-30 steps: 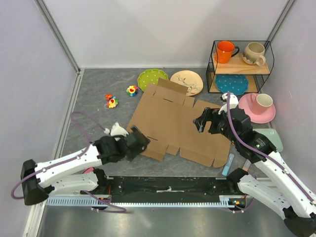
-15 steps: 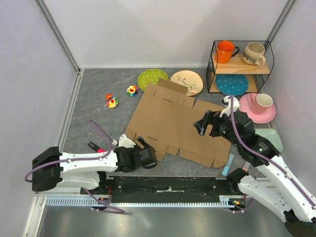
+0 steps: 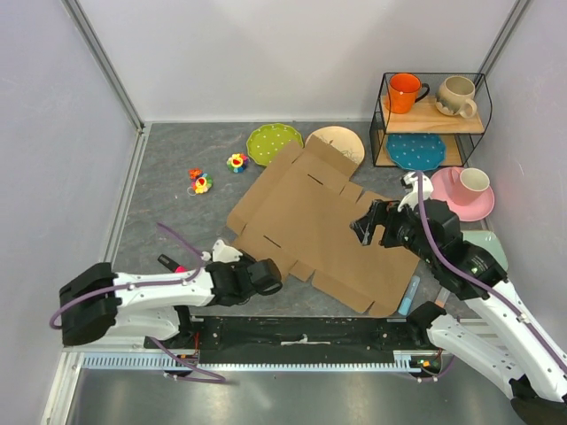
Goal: Fold the paper box
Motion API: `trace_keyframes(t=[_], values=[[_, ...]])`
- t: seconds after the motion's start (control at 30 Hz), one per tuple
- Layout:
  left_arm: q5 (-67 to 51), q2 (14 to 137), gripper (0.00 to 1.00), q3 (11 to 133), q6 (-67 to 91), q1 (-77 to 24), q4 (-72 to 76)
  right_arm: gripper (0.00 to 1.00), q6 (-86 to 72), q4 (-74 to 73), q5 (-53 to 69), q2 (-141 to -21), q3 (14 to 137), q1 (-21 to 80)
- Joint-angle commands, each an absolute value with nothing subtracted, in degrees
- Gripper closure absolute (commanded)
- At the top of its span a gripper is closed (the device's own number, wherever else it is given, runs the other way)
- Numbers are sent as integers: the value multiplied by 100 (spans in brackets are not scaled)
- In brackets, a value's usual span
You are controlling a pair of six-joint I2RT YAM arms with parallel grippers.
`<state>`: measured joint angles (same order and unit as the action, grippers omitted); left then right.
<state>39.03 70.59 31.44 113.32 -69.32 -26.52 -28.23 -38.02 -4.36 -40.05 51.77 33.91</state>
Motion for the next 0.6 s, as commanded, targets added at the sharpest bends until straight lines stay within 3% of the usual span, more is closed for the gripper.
trace_keyframes(t=[0.0, 0.13, 0.3, 0.57], values=[[4683, 6155, 98, 3295, 11130, -6663, -3338, 2, -2698, -3867, -536, -3920, 5764, 3384], [4370, 5521, 98, 3795, 9084, -6040, -3183, 2, -2575, -3990, -668, -4016, 6143, 3393], [2359, 4879, 98, 4201, 6395, -4555, -2392, 2, -2523, -4139, -624, -4078, 6530, 3393], [-661, 5150, 98, 5150, 4757, -3068, -2619, 2, -2514, -4262, -563, -4008, 6513, 3392]])
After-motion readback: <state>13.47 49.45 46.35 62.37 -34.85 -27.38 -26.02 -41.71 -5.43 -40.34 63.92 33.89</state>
